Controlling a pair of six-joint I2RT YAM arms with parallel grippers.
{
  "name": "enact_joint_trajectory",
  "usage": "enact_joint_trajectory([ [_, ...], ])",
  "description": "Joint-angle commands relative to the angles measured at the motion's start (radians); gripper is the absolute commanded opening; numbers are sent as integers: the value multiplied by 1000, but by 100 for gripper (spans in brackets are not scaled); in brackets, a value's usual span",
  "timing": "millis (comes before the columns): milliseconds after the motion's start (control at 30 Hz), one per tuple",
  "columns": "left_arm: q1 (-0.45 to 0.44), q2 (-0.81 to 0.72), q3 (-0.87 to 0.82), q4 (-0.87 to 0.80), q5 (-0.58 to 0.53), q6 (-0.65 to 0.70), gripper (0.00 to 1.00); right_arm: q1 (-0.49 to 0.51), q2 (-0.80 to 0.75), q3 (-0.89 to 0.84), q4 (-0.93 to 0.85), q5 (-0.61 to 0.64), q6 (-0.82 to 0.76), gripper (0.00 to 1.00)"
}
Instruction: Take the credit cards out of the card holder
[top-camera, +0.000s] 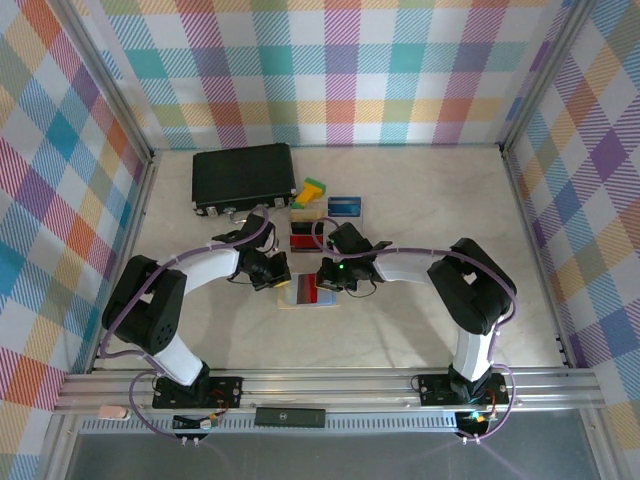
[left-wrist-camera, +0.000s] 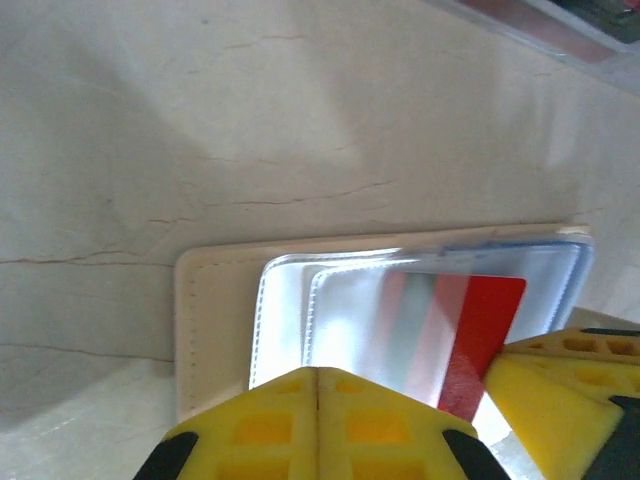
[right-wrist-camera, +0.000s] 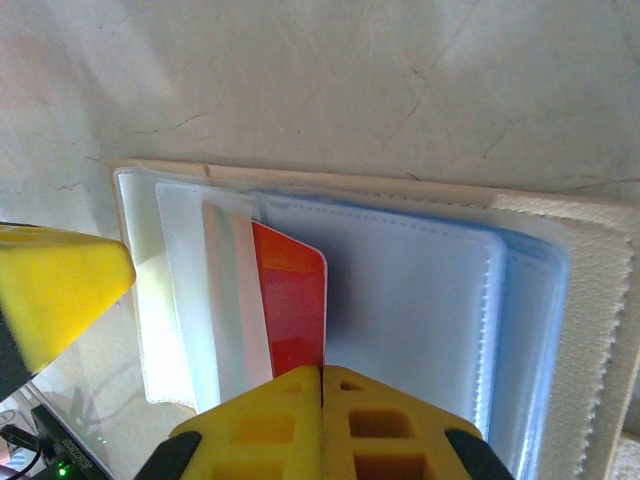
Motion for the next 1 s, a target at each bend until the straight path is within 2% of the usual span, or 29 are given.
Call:
enact_joint_trajectory([
  [0,-19,-2,22,6,46,8,3,-6,-21,-11,5,-20,-3,2],
  [133,-38,48,37,18,53,6,3,-6,-25,-12,12,-22,-7,2],
  [333,-44,99,44,-8,6,0,1,-6,-35,-32,79,-58,2,3],
  [667,-44,119,20,-30,-39,-1,0,-5,-26,-40,160,-101,17,18],
  [833,-44,118,23,-35,-44,1,0,-3,-1,-20,148,-109,13,19],
  [967,-44,113,24,-38,-50,-1,0,-3,11,-8,122,-97,4,16],
])
